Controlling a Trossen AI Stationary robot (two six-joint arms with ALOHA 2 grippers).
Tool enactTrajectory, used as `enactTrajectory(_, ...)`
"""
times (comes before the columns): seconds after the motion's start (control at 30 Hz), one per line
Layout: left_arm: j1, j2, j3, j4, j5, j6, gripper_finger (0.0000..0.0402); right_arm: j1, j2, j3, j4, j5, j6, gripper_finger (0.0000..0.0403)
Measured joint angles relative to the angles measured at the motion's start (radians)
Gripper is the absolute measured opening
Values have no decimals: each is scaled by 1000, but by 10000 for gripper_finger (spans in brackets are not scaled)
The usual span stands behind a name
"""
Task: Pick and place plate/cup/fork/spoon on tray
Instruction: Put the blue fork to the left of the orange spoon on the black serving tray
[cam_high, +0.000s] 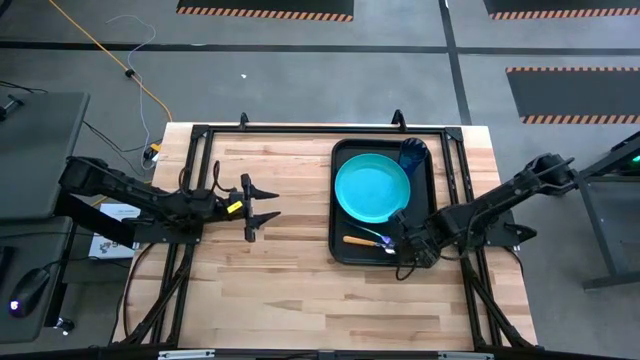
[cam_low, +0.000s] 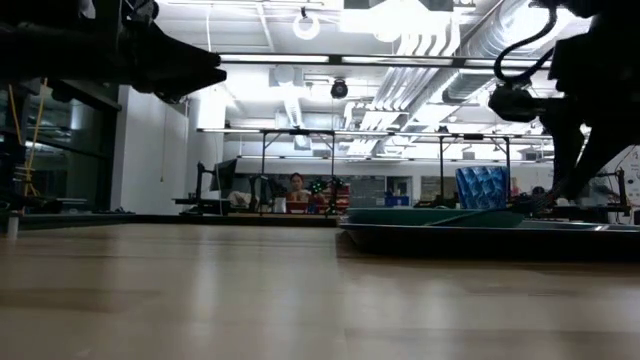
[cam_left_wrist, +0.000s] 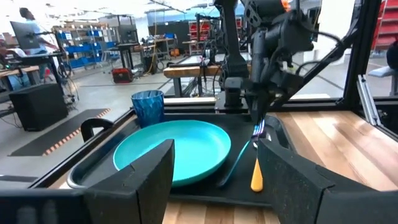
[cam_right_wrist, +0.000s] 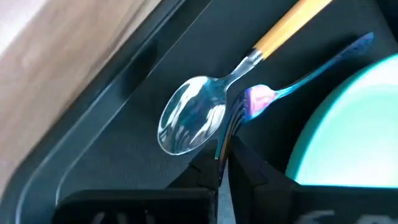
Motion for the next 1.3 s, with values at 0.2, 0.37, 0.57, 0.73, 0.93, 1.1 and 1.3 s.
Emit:
enactTrajectory(0.2,0,8,0,57,0,1,221,-2,22,0,-14,59,-78,1)
enactTrajectory(0.37,0,8,0,56,0,2,221,-2,22,0,-20,61,-85,1)
enactTrajectory(0.57,0,8,0,56,0,1,221,-1,22,-1,-21,68,-54,4)
enactTrajectory(0.73,0,8,0,55,0,2,220,-1,24,-2,-29,53,-21,15)
enactTrajectory(0.93,0,8,0,55,0,2,220,-1,24,-3,-32,34,4,25)
enactTrajectory(1.1,0,8,0,55,0,2,220,-1,24,-4,-31,37,4,33)
enactTrajectory(1.3,0,8,0,55,-7,3,219,-2,25,-5,-29,40,19,46)
